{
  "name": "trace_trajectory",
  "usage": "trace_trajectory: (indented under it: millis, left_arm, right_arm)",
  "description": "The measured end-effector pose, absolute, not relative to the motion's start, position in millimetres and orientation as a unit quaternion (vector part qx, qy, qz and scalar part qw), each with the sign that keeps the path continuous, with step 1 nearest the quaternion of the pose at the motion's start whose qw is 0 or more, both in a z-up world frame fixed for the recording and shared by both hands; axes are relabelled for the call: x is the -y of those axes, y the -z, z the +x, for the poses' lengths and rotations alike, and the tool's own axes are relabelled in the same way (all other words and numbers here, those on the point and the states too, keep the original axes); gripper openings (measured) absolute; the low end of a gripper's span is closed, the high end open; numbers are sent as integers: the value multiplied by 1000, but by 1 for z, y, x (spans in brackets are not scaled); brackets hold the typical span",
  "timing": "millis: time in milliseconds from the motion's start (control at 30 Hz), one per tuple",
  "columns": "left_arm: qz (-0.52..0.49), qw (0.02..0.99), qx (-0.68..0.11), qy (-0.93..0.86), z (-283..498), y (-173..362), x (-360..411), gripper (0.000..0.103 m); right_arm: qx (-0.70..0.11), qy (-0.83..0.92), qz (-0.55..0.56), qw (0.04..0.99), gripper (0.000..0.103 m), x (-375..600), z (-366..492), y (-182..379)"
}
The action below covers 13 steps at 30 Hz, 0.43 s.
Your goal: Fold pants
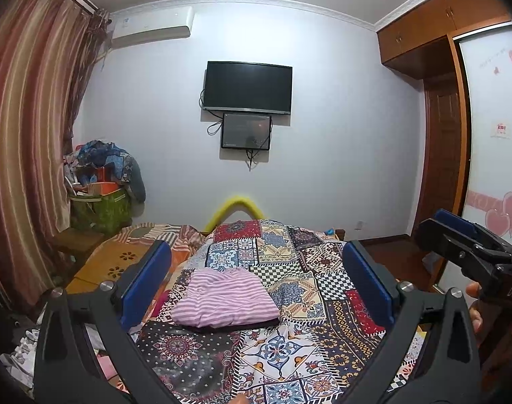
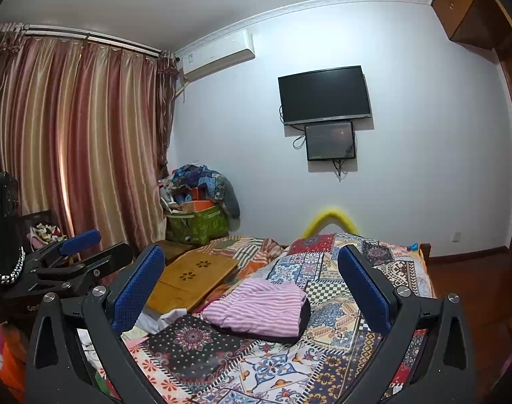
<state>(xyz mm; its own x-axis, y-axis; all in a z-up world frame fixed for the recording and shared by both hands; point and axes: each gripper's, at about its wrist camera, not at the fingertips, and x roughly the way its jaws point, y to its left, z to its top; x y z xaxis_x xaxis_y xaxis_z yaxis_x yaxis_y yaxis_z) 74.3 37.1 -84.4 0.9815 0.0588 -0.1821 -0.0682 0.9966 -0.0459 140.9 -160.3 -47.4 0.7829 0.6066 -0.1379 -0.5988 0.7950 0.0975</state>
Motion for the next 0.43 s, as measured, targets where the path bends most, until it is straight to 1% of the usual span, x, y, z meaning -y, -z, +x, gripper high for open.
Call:
trace_trajectory:
  millis: [433]
  left_arm:
    - [-24, 995, -94, -26, 73, 84, -35, 103]
  right_arm:
    - [-85, -315, 25, 945, 103, 160, 141, 47]
